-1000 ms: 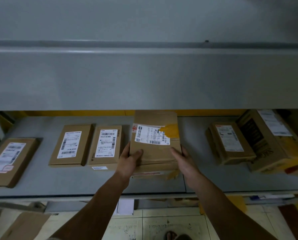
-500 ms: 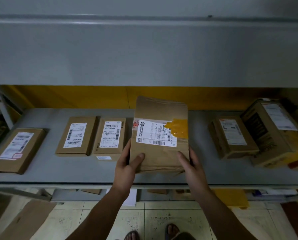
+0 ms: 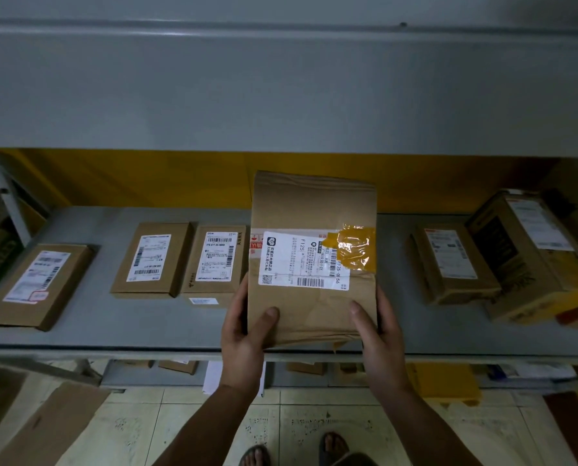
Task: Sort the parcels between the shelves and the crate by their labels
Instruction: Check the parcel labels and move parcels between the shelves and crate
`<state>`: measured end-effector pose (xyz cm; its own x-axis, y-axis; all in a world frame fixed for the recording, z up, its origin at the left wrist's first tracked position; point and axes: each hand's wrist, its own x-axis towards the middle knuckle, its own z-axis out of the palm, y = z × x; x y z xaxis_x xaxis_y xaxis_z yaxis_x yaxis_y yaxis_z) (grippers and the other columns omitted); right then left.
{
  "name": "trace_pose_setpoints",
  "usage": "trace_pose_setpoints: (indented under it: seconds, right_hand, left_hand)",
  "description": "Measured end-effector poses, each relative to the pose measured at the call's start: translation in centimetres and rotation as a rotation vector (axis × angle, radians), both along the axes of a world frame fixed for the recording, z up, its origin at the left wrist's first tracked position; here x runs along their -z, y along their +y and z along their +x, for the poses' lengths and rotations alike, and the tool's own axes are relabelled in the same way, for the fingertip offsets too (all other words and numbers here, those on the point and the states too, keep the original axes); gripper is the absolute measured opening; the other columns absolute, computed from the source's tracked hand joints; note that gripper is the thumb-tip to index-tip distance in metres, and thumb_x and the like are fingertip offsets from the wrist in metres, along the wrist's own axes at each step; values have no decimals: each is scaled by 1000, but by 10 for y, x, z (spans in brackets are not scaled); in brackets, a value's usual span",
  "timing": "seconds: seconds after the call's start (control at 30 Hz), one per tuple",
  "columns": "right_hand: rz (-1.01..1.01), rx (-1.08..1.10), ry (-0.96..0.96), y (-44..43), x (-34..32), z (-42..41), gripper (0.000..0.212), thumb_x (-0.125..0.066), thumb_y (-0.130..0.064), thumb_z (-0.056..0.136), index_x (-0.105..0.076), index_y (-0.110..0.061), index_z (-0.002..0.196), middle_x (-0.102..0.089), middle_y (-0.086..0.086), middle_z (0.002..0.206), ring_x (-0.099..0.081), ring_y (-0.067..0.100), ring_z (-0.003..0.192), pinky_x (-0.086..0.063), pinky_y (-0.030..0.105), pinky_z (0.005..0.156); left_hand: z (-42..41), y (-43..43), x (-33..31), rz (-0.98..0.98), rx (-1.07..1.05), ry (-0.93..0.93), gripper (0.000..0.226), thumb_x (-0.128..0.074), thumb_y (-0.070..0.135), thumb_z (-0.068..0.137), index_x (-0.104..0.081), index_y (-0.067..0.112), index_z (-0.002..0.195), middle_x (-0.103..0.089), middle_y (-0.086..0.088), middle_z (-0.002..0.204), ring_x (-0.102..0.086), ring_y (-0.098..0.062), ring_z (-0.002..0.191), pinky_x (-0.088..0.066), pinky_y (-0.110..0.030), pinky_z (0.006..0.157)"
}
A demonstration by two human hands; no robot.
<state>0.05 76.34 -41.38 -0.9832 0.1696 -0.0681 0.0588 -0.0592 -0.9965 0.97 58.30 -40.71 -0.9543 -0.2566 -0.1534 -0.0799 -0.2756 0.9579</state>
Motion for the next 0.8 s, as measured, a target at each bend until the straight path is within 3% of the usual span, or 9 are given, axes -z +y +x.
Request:
trace_pose_setpoints:
  seconds: [0.1,0.27,0.43,0.53,0.8]
  right_hand:
    - [-3,3,22,1,-1,1,58,-59,-30,85,-47,-28,141,-64,-15,125,-60,2,114,-52,22,89]
    - [-6,10,28,2,-2,0,56,-59,-28,85,-48,-28,140,-66,-19,122,-61,0,112,-53,16,85]
    - [5,24,-27,3,-1,-5,45,-58,-17,95,-51,-35,135,-66,-22,118,-61,-3,109,-51,20,87]
    - [21,37,-80,3,0,-13,42,-58,-21,95,-51,-41,130,-66,-25,113,-61,-9,102,-52,13,81]
    - [98,52,-252,14,1,-56,37,-56,-41,95,-55,-39,131,-64,-23,110,-59,3,103,-44,28,87]
  left_hand:
    - [0,1,1,14,-11,12,69,-72,40,62,-53,43,128,-64,11,121,-63,-10,107,-58,-31,80]
    - [1,3,-1,20,-4,11,73,-72,40,61,-50,38,131,-66,15,115,-64,-6,103,-57,-23,73]
    - [-5,8,0,4,-3,-6,60,-67,19,79,-49,38,132,-68,14,113,-65,-6,101,-56,-21,71]
    - [-13,10,2,18,-8,-39,56,-63,7,89,-48,33,136,-66,9,116,-64,-9,103,-55,-19,69]
    - [-53,16,8,-25,73,-134,59,-64,18,90,-43,35,143,-61,5,128,-59,-14,114,-51,-24,87]
